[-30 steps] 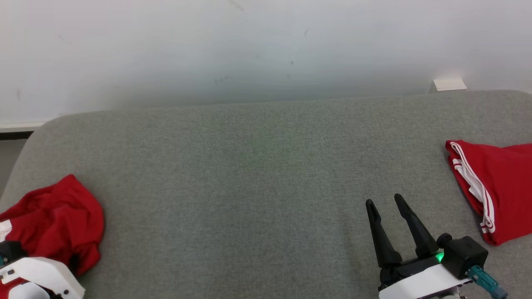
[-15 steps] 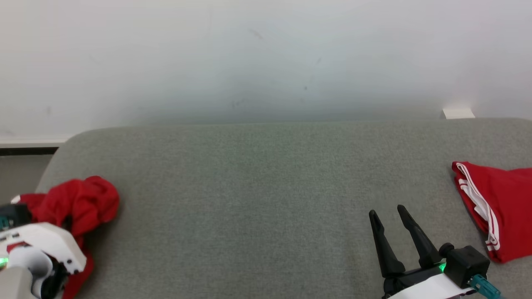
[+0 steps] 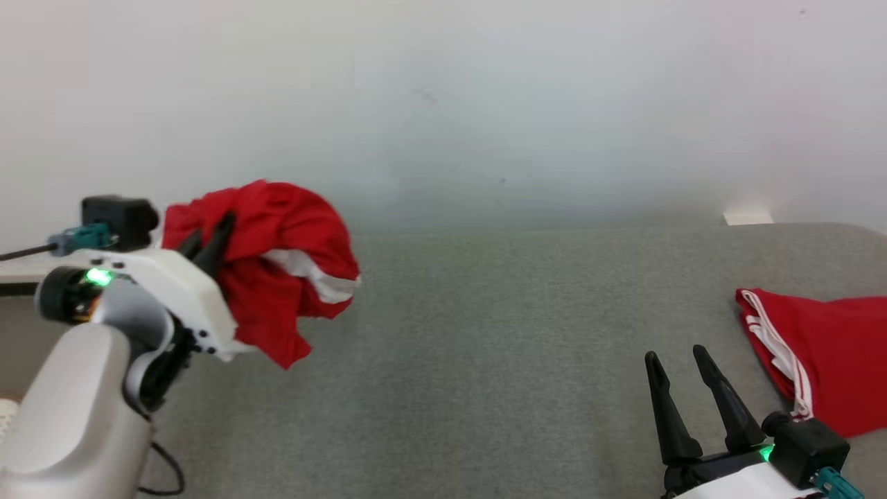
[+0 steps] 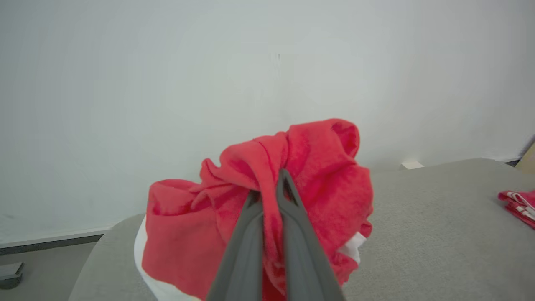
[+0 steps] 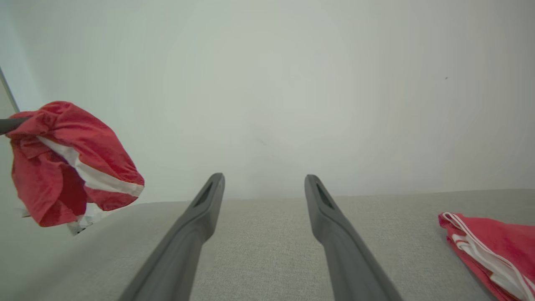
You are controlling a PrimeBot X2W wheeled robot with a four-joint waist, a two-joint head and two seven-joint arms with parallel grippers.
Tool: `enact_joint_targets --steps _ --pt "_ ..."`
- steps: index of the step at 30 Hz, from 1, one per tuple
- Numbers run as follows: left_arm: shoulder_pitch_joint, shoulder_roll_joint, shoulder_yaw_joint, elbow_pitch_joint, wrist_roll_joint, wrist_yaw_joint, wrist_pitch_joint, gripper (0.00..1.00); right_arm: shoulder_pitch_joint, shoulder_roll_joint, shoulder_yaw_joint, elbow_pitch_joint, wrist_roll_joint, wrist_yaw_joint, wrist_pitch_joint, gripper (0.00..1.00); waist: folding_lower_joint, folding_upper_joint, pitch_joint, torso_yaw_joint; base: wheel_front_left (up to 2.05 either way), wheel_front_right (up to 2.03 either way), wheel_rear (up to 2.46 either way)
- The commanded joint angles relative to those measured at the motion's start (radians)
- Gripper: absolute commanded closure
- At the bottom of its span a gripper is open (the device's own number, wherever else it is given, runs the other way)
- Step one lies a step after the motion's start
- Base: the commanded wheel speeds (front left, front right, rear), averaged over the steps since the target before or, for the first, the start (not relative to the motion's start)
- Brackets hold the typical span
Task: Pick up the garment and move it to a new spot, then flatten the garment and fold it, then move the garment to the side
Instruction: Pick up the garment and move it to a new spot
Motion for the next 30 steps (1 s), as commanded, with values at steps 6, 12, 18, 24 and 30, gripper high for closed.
enact_joint_targets --steps 6,12,18,24,30 --pt "0.061 -0.052 -0.042 -0.177 -0.016 0.021 0.041 1.00 -0.001 -0.013 -0.004 -0.003 0.003 -0.002 0.001 0.00 0.0000 0.0000 -0.005 -0.110 0.00 0.00 0.00" --pt "0.133 -0.095 -0.083 -0.218 -0.006 0.038 0.015 1.00 -0.001 -0.013 0.002 -0.005 0.015 -0.002 0.001 0.00 0.0000 0.0000 0.009 -0.180 0.00 0.00 0.00" --pt "0.226 -0.157 -0.137 -0.148 -0.007 0.040 -0.048 1.00 -0.001 -0.018 0.010 0.000 0.022 -0.002 0.001 0.00 0.0000 0.0000 0.023 -0.243 0.00 0.00 0.00" --pt "0.263 -0.218 -0.201 0.032 -0.006 0.023 -0.114 1.00 -0.005 -0.031 0.017 0.010 0.014 -0.002 0.001 0.00 0.0000 0.0000 0.033 -0.256 0.00 0.00 0.00" --pt "0.216 -0.267 -0.240 0.154 -0.010 0.010 -0.200 0.00 -0.010 -0.026 0.020 0.018 0.012 -0.002 0.001 0.00 0.0000 0.0000 0.030 -0.223 0.00 0.00 0.00"
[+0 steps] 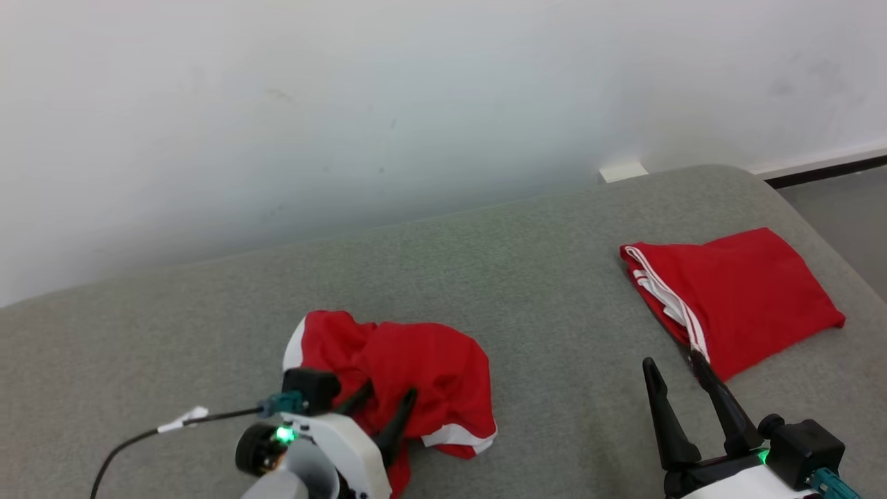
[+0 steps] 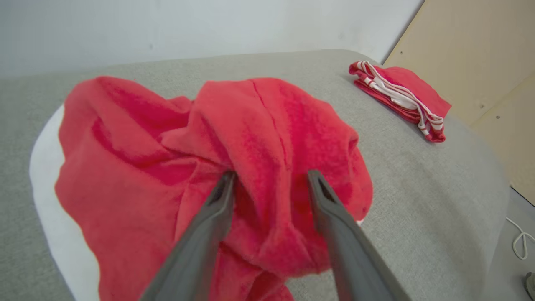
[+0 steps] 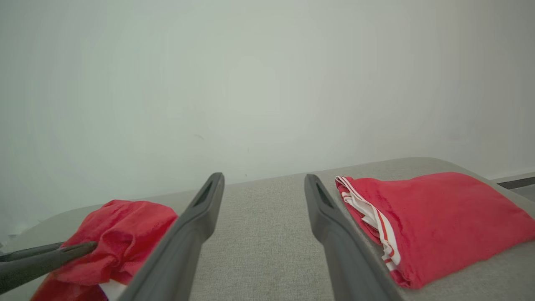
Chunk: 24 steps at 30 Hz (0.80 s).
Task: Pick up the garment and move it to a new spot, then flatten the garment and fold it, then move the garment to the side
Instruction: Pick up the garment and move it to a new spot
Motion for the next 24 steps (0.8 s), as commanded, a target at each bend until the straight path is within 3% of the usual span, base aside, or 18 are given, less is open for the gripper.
enact_joint_targets --steps 1,6,10,17,24 --pt "-0.023 0.009 0.001 0.008 0.007 -0.001 -0.020 0.00 -0.006 -0.006 0.002 0.003 0.003 -0.002 0.001 0.00 0.0000 -0.0001 -0.005 0.019 0.00 0.00 0.00" --pt "-0.068 0.018 -0.004 0.000 0.025 -0.003 -0.082 0.00 0.002 -0.004 0.000 0.001 0.008 -0.002 0.001 0.00 0.0000 -0.0001 -0.020 0.071 0.00 0.00 0.00" --pt "-0.080 0.043 0.007 -0.043 0.047 0.021 -0.133 0.00 0.017 0.001 -0.004 -0.002 0.008 -0.002 0.001 0.00 0.0000 -0.0001 -0.028 0.112 0.00 0.00 0.00" --pt "-0.004 0.124 0.066 -0.164 0.054 0.083 -0.204 0.00 0.030 0.002 -0.002 -0.006 0.003 -0.002 0.001 0.00 0.0000 -0.0001 -0.032 0.165 0.00 0.00 0.00" --pt "0.176 0.205 0.177 -0.305 0.050 0.174 -0.236 0.00 0.016 -0.015 0.001 -0.006 -0.010 -0.002 0.001 0.00 0.0000 -0.0001 -0.034 0.183 0.00 0.00 0.00"
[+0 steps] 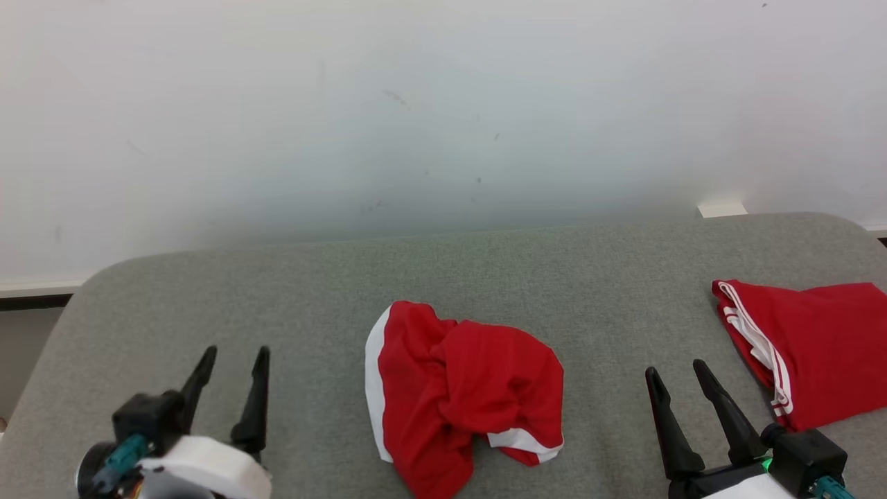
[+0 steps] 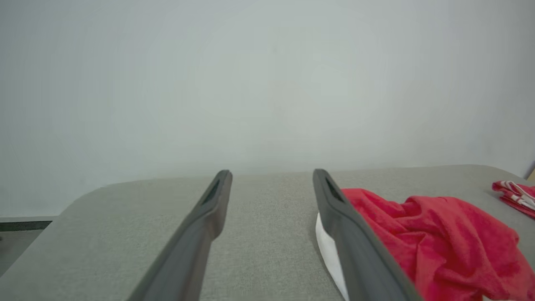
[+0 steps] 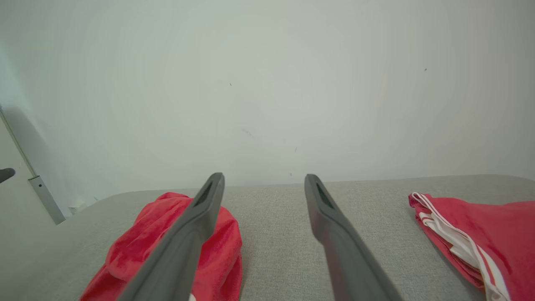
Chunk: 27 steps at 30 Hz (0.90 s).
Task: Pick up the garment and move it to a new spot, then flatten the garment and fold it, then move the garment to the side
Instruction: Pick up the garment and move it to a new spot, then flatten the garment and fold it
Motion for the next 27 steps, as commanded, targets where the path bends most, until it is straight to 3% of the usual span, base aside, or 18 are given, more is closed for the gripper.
enact_joint_targets --steps 1,4,7,17,27 --pt "0.051 0.000 0.017 -0.023 -0.013 0.012 -0.006 0.00 -0.003 -0.007 -0.002 -0.002 -0.010 -0.002 0.001 0.00 0.0000 0.0000 -0.001 0.001 0.00 0.00 0.00" --pt "0.141 -0.013 0.080 -0.086 -0.021 0.033 -0.007 0.00 0.004 -0.012 0.005 0.007 -0.027 -0.002 0.001 0.00 0.0000 0.0000 -0.002 -0.007 0.00 0.00 0.00" --pt "0.237 -0.060 0.140 -0.148 0.004 0.044 -0.006 0.00 0.023 -0.012 -0.005 0.012 -0.031 -0.002 0.001 0.00 0.0000 0.0000 0.002 -0.009 0.00 0.00 0.00" --pt "0.282 -0.175 0.194 -0.137 0.098 -0.041 -0.007 0.00 0.033 -0.020 -0.001 0.029 -0.049 -0.002 0.001 0.00 0.0000 0.0000 0.007 -0.009 0.00 0.00 0.00" --pt "0.273 -0.225 0.247 -0.102 0.143 -0.091 -0.007 0.00 0.019 -0.012 0.008 0.032 -0.049 -0.002 0.001 0.00 0.0000 0.0000 0.007 -0.027 0.00 0.00 0.00"
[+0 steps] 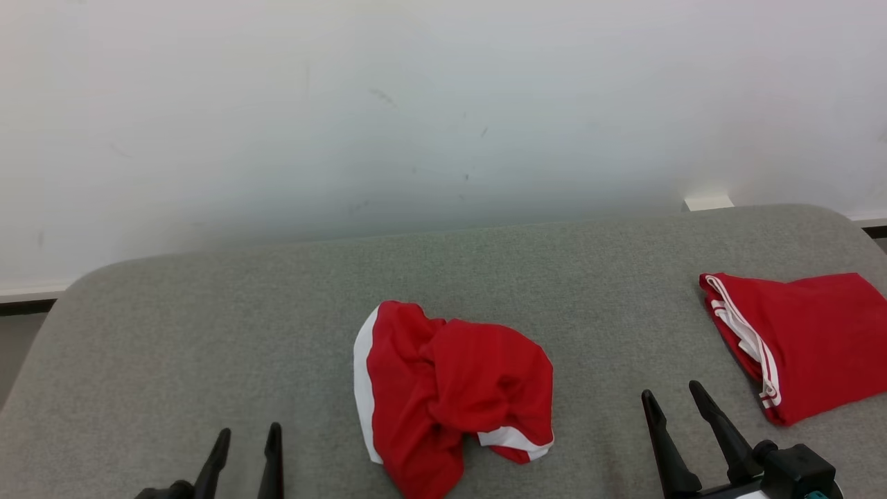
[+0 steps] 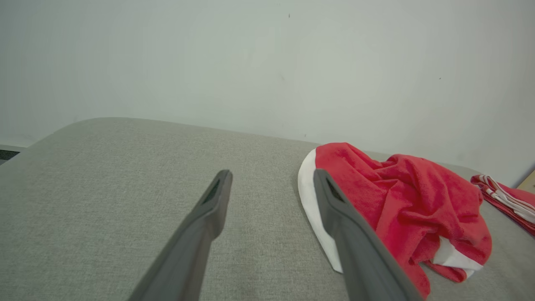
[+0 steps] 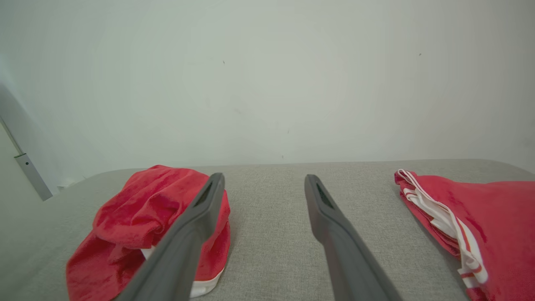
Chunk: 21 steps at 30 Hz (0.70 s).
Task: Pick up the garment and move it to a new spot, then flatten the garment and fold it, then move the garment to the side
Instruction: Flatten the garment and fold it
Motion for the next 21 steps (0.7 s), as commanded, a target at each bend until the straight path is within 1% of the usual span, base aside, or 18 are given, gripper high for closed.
enact_joint_targets --steps 1,4,5,6,10,14,21 --pt "-0.006 -0.006 0.003 0.012 0.012 -0.010 0.000 0.00 -0.009 0.000 0.001 0.004 -0.007 -0.002 0.001 0.00 0.0000 0.0000 0.000 -0.005 0.00 0.00 0.00" --pt "-0.011 -0.011 -0.003 0.029 0.015 -0.023 0.000 0.00 -0.009 0.000 -0.002 0.005 -0.006 -0.002 0.001 0.00 0.0000 0.0000 0.000 -0.009 0.00 0.00 0.00" --pt "-0.018 -0.020 -0.014 0.045 0.008 -0.035 0.000 0.00 -0.010 0.001 -0.004 0.005 -0.006 -0.002 0.001 0.00 0.0000 0.0000 0.001 -0.011 0.00 0.00 0.00" --pt "-0.018 -0.020 -0.014 0.045 0.008 -0.035 0.000 0.00 -0.010 0.001 -0.004 0.005 -0.006 -0.002 0.001 0.00 0.0000 0.0000 0.001 -0.011 0.00 0.00 0.00" --pt "-0.038 -0.031 -0.067 0.092 0.002 -0.058 0.015 0.00 -0.012 0.003 -0.005 0.005 -0.008 -0.002 0.001 0.00 0.0000 0.0000 0.003 -0.017 0.00 0.00 0.00" --pt "-0.054 -0.044 -0.135 0.128 -0.016 -0.073 0.065 0.00 -0.018 0.006 -0.005 0.006 -0.008 -0.002 0.001 0.00 0.0000 0.0000 0.007 -0.030 0.00 0.00 0.00" --pt "-0.083 -0.063 -0.236 0.199 -0.058 -0.084 0.148 0.00 -0.023 0.011 0.002 0.009 -0.005 -0.002 0.001 0.00 0.0000 0.0000 0.016 -0.065 0.00 0.00 0.00"
